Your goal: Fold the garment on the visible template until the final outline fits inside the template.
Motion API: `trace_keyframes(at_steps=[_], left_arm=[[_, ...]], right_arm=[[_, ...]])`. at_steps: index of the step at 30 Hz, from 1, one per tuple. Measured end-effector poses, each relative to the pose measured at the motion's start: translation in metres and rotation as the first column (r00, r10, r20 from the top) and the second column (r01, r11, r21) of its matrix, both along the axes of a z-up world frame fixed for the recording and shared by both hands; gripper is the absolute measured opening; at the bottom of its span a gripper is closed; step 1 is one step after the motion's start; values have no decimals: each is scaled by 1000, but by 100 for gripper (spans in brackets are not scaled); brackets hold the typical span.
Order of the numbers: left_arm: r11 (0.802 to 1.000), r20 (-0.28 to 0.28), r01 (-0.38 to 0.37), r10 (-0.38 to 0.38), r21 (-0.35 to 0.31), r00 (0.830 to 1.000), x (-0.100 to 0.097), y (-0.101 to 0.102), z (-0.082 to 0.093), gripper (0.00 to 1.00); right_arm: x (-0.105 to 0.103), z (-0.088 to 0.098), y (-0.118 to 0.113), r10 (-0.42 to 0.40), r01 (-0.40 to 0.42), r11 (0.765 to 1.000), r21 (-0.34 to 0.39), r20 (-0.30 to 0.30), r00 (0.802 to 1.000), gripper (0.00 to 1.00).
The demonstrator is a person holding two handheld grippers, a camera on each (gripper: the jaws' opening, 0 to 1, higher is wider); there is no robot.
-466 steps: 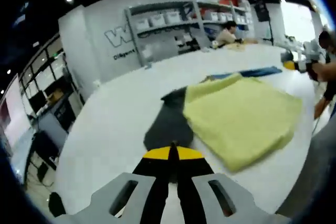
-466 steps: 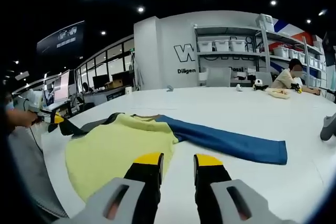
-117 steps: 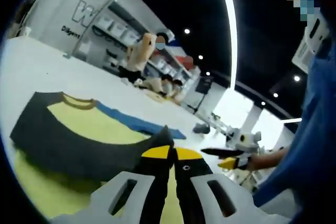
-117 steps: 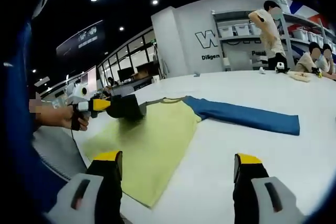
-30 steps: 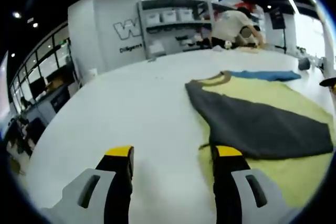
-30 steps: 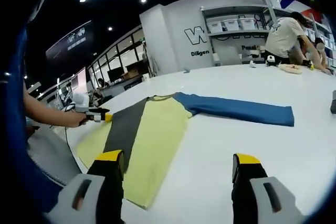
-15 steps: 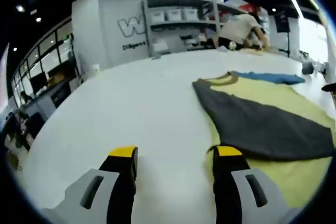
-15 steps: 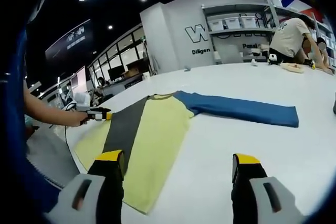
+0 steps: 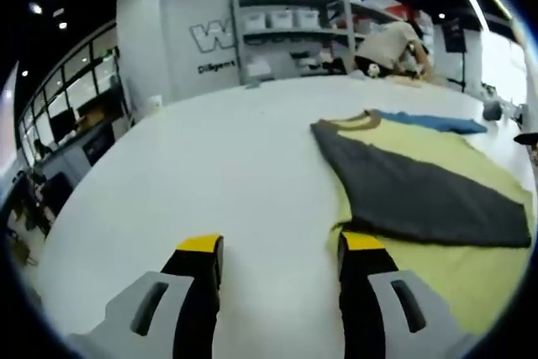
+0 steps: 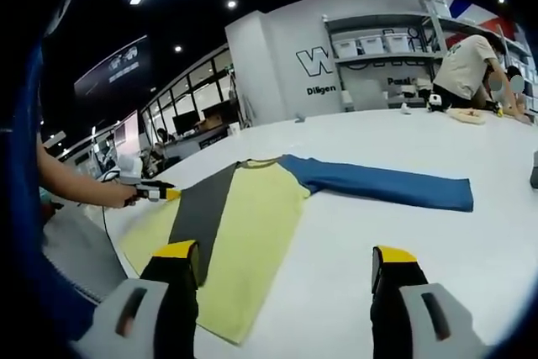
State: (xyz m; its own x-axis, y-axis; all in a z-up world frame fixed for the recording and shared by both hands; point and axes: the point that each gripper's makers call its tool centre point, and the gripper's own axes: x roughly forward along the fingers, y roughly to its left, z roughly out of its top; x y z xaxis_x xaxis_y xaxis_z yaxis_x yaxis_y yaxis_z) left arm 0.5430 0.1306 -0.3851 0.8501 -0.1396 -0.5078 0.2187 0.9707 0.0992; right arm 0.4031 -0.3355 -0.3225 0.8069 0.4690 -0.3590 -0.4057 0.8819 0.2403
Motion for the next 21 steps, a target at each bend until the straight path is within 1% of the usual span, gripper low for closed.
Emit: trace_keyframes(at_steps=[2,3,4,6,7,8,9,10,11,12,13,14,15,17,18,19,21], left_arm=[[1000,-2,-7,7,2,1000,-2,3,0,62],[1000,-3,-15,15,8,1000,-4,10,0,62],[1000,-2,-18,18,7,1000,-6,13,1,62],[999,-13,-28,28,18,1000,-15,12,2,59],[998,-28,-42,43,53,999,-22,18,2,54],[998,-26,-41,42,39,999,-24,17,2,53],[999,-26,-48,48,12,998,-28,17,2,55],[997,-20,-52,51,-61,999,-33,9,7,61],[994,-22,-52,50,-101,999,-38,4,10,67],[992,-18,-25,22,-127,1000,-44,-1,11,73],[992,-13,-13,12,-126,1000,-46,-3,12,79],[993,12,60,-59,-106,998,-58,-16,23,81],[992,14,74,-73,-103,997,-61,-19,25,83],[983,26,129,-126,-133,992,-72,-30,28,88],[974,33,149,-146,-168,989,-81,-43,37,92],[970,44,154,-149,-186,988,-86,-50,43,99],[964,51,172,-165,-204,985,-91,-56,47,99]], right_arm=[[-1,0,-1,-1,1,1000,1,2,1000,84],[-3,1,-3,-3,3,1000,1,8,1000,84],[-4,1,-5,-5,5,1000,2,11,1000,84],[-5,3,-5,-8,8,1000,5,18,1000,84],[-6,3,-6,-10,10,1000,5,21,1000,84],[-6,4,-7,-12,12,1000,6,24,1000,84],[-6,5,-7,-13,13,1000,9,28,1000,84],[-6,6,-8,-17,16,1000,11,35,999,84],[-6,7,-8,-19,18,1000,12,37,999,84],[-6,8,-9,-22,22,1000,14,40,999,84],[-6,8,-9,-23,22,1000,15,41,999,84],[-5,9,-11,-27,25,999,22,47,999,84],[-5,9,-11,-27,26,999,23,47,999,84],[-3,9,-14,-29,28,999,28,50,998,84],[-2,10,-16,-36,34,999,36,52,998,84],[1,13,-18,-54,50,996,68,52,997,84],[4,18,-19,-80,73,990,117,53,995,85]])
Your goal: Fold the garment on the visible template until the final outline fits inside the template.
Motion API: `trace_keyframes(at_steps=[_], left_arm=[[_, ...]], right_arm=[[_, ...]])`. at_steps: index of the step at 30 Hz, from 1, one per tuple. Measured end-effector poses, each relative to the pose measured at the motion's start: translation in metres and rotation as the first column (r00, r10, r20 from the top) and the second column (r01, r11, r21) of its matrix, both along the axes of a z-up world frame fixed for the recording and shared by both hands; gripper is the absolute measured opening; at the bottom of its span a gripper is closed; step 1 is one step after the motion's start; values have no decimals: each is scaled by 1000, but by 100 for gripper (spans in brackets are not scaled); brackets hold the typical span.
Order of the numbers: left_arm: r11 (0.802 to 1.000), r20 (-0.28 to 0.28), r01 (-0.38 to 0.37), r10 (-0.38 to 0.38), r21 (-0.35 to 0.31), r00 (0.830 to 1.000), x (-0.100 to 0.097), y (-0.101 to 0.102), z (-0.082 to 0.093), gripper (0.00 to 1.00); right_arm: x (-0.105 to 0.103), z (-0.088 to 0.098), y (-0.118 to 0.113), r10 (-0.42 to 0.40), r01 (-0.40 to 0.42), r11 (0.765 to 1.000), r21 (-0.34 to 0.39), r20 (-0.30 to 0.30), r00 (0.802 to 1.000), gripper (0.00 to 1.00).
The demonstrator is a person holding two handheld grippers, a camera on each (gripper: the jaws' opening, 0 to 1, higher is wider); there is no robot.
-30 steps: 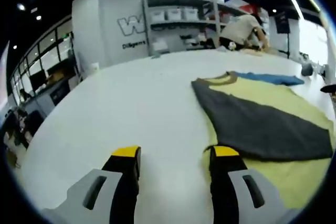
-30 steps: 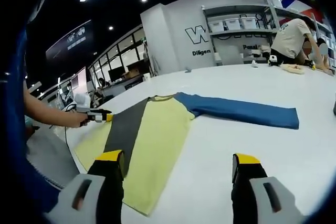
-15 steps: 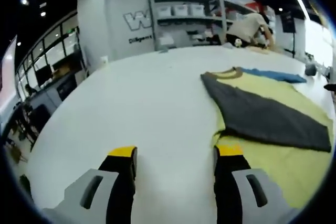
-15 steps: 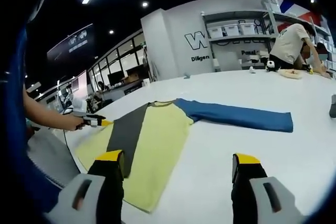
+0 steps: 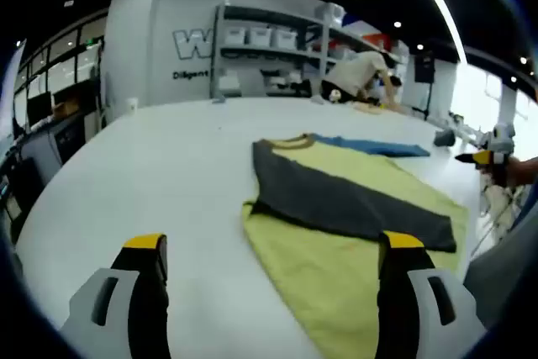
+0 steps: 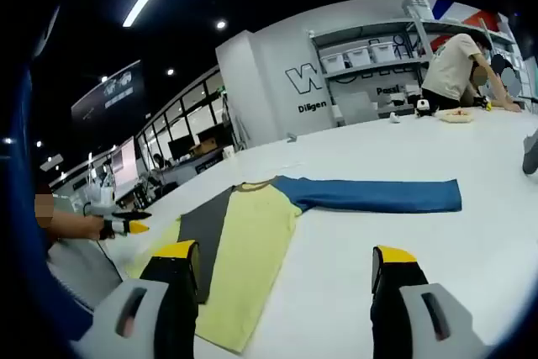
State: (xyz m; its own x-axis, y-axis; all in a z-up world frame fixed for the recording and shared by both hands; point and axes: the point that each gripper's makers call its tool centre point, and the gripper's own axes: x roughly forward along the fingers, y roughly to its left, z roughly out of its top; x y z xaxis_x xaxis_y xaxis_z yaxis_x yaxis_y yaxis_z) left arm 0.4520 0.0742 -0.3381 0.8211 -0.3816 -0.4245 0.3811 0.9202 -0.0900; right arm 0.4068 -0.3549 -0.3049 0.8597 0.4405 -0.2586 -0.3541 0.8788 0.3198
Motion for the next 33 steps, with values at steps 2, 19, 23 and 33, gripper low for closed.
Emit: trace_keyframes(at_steps=[2,19,23,33], left_arm=[[999,11,51,-51,-10,999,-17,-13,10,99],[981,4,153,-153,-116,988,-68,-60,40,99],[978,-14,161,-165,-134,986,-74,-67,39,99],[972,-68,193,-204,-134,977,-82,-77,25,99]], right_arm=[[12,10,-17,-62,60,992,115,14,998,86],[91,-1,-82,-217,218,976,1,28,976,91],[106,-9,-93,-242,243,970,-14,22,970,90],[132,-29,-145,-427,424,901,-97,-10,904,77]])
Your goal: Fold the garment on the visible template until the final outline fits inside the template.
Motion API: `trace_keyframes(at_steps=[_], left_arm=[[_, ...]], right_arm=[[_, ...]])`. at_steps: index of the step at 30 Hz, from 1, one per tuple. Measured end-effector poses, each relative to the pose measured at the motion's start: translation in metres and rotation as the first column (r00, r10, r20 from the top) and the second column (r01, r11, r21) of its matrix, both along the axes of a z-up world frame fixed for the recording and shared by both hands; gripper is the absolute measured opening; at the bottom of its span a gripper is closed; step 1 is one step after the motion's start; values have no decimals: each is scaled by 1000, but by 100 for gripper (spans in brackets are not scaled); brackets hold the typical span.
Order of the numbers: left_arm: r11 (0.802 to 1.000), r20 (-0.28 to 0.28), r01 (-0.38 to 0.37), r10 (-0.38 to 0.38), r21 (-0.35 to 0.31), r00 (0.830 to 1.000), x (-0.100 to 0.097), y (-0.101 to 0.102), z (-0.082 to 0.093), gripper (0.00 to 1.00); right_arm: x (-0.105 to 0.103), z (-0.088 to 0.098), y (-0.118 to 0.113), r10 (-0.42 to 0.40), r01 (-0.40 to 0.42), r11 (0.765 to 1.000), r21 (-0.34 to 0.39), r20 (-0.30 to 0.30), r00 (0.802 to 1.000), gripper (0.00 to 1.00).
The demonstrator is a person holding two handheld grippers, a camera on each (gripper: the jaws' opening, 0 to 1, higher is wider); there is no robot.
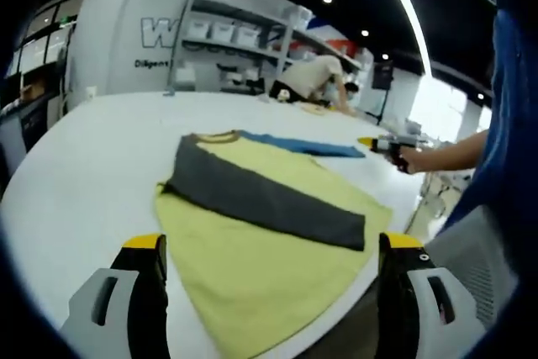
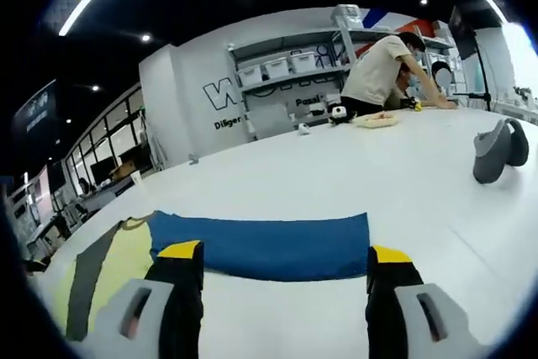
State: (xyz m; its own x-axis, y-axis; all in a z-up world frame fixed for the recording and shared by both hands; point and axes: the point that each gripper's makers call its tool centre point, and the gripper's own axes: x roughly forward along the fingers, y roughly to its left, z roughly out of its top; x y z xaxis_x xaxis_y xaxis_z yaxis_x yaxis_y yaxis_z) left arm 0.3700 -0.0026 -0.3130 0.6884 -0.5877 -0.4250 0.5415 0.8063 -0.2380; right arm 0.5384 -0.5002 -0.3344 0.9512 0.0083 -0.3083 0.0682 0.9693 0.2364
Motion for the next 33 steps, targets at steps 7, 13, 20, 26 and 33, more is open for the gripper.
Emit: trace_keyframes(at_steps=[7,13,20,26,33], left_arm=[[1000,-34,-3,3,9,999,0,5,-9,99],[1000,-48,-18,19,13,999,2,11,-11,99],[999,-71,-31,33,20,997,1,16,-14,99],[999,-78,-30,32,19,996,0,14,-14,99],[999,-85,-27,29,21,996,-1,11,-16,99]], right_arm=[[10,-17,-36,-79,76,996,-52,-49,996,64],[15,-30,-49,-121,113,990,-90,-89,989,57],[18,-37,-56,-142,129,984,-124,-107,984,49],[14,-43,-56,-147,128,980,-152,-122,982,35],[12,-48,-62,-164,138,974,-180,-137,977,22]])
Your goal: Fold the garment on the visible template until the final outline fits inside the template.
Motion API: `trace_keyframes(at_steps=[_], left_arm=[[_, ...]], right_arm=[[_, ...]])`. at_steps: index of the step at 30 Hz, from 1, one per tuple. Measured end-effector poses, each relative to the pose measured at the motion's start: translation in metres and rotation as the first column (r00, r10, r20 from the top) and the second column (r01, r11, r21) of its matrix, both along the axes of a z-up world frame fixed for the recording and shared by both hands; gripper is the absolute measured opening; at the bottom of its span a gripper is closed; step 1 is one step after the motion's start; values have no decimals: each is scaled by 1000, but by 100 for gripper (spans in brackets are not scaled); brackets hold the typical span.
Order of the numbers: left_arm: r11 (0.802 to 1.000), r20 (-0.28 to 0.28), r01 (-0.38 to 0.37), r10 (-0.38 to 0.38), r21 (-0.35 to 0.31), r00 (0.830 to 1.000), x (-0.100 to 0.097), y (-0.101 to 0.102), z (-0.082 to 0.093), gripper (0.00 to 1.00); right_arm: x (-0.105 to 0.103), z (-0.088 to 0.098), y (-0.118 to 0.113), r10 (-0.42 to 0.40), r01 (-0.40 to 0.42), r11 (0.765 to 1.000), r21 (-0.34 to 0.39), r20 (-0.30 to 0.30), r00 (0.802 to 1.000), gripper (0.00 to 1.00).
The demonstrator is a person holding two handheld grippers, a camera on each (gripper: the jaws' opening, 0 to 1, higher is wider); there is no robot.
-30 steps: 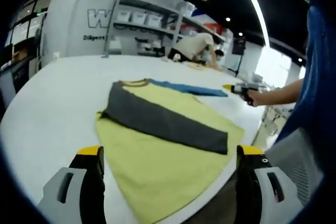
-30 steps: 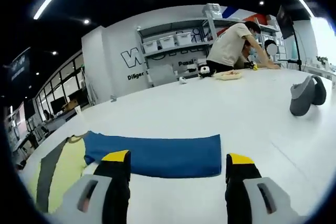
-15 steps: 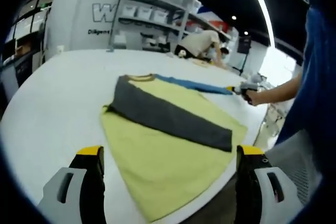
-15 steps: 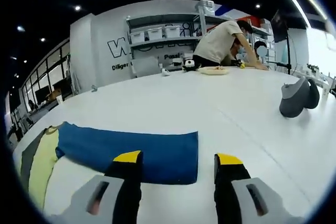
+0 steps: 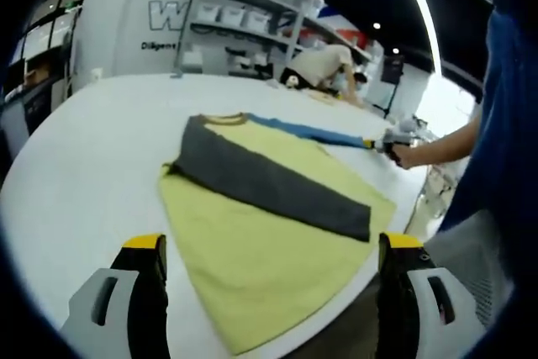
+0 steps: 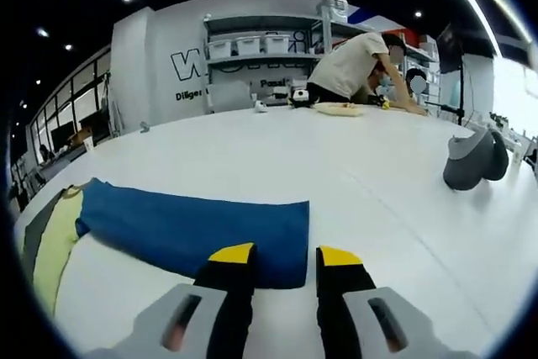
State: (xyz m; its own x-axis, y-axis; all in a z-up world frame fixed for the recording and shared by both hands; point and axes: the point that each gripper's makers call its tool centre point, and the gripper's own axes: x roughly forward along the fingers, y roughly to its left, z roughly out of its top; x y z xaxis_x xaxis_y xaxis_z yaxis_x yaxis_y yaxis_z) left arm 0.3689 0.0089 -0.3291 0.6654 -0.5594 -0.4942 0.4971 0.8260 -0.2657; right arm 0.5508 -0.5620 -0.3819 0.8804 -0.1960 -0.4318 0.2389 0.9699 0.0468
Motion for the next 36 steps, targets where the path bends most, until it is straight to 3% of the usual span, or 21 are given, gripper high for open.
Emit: trace_keyframes(at_steps=[6,18,28,36], left_arm=[[1000,0,-9,9,-3,1000,-1,-1,0,99],[1000,4,-3,4,-14,1000,-6,-6,2,99],[1000,-3,31,-31,0,1000,-10,-14,0,99],[999,2,37,-37,-3,999,-11,-15,0,99]], right_arm=[[-1,-5,-6,21,-26,996,-90,-51,998,13],[0,-5,-3,19,-24,996,-86,-56,998,0],[-2,6,0,24,-25,998,-56,-24,999,0],[2,27,12,50,-50,997,-65,7,999,0]])
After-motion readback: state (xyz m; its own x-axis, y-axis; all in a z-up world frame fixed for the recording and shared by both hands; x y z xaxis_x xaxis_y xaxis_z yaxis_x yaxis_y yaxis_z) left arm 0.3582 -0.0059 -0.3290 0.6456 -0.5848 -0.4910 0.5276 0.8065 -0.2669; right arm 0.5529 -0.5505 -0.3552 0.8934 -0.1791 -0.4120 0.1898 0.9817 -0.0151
